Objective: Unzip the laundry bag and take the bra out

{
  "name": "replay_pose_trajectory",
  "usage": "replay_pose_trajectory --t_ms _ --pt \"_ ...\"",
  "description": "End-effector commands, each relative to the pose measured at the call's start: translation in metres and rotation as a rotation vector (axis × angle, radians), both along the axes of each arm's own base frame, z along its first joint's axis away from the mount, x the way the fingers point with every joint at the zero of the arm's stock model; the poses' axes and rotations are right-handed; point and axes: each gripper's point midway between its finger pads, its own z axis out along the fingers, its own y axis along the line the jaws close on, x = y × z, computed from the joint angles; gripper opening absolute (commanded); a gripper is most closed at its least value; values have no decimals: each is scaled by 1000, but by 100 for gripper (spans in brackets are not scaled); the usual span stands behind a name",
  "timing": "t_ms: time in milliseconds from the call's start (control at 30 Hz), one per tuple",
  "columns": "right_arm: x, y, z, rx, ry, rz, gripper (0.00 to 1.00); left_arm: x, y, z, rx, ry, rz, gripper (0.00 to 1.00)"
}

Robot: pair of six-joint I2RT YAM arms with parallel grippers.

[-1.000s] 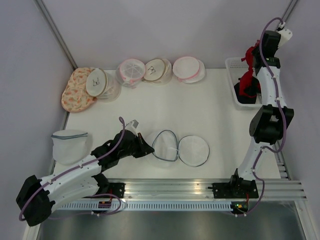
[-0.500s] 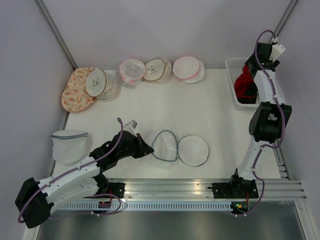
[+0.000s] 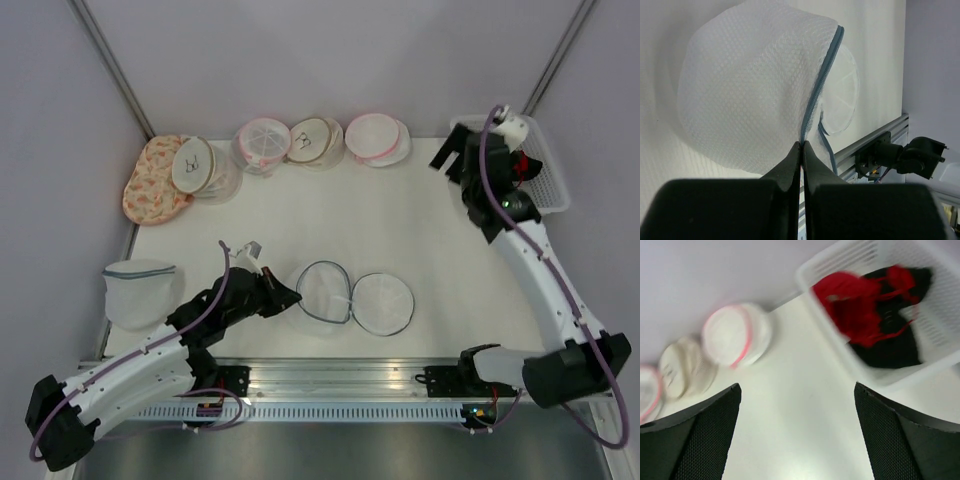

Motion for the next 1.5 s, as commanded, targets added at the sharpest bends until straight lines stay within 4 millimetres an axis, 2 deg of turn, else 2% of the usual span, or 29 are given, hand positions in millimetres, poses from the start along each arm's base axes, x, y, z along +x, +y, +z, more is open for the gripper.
replay_pose_trajectory --t_ms 0,33,67,100,167,200,267,300,333,367,400,467,500,667,700,767,867,933,967,1033,1167,1233,1267,1400,1433,1467 --pt "-62 70 -85 31 162 130 98 3 14 -3 9 11 86 2" --pt "-81 78 -88 61 152 157 98 4 16 2 0 -1 97 2" --pt "-93 90 -102 83 175 196 98 5 19 4 -4 -10 114 2" --pt "-114 105 -136 110 242 231 98 3 24 1 11 -2 126 2" --pt "-140 119 -151 140 275 293 98 3 31 7 -3 -18 159 2" --pt "-158 129 -170 154 316 311 98 2 36 5 6 -14 170 2" --pt "-180 137 -176 187 313 349 98 1 43 10 -13 -30 203 2" --pt "-194 145 -190 215 341 369 98 1 46 11 -19 -33 213 2" --pt "-203 150 -190 250 333 402 98 -1 49 8 -16 -24 221 2" --pt "-211 156 -195 266 344 430 98 -2 50 11 -33 -33 229 2" --pt "-219 156 -208 279 371 437 98 -3 51 10 -37 -30 232 2" --pt "-228 162 -213 333 372 458 98 -5 52 5 -38 -14 233 2" --pt "-235 163 -223 333 390 467 98 -6 52 5 -44 -11 231 2" --pt "-250 184 -243 466 404 537 98 -10 50 -5 -42 24 222 2" --pt "-257 187 -254 491 435 553 96 -11 50 -5 -41 26 220 2" --pt "-257 196 -256 542 423 567 94 -11 50 -5 -44 25 219 2" --pt "-261 198 -262 552 427 577 93 -12 49 -5 -48 24 215 2" --pt "-262 204 -262 586 418 596 88 -12 50 -7 -47 30 215 2" --pt "-263 204 -267 593 424 596 84 -13 49 -7 -49 30 213 2" --pt "-262 212 -265 640 408 615 81 -13 49 -8 -50 34 209 2" --pt "-267 220 -280 681 432 632 66 -15 48 -10 -51 40 202 2" --pt "-267 224 -285 680 446 634 62 -16 48 -10 -54 40 200 2" --pt "-269 225 -289 676 459 640 54 -16 48 -9 -58 37 199 2" --pt "-270 229 -297 655 489 639 46 -17 48 -8 -69 34 194 2" --pt "-269 229 -298 652 490 637 42 -17 47 -8 -73 34 192 2" --pt "-267 229 -297 641 481 633 32 -18 47 -7 -76 33 191 2"
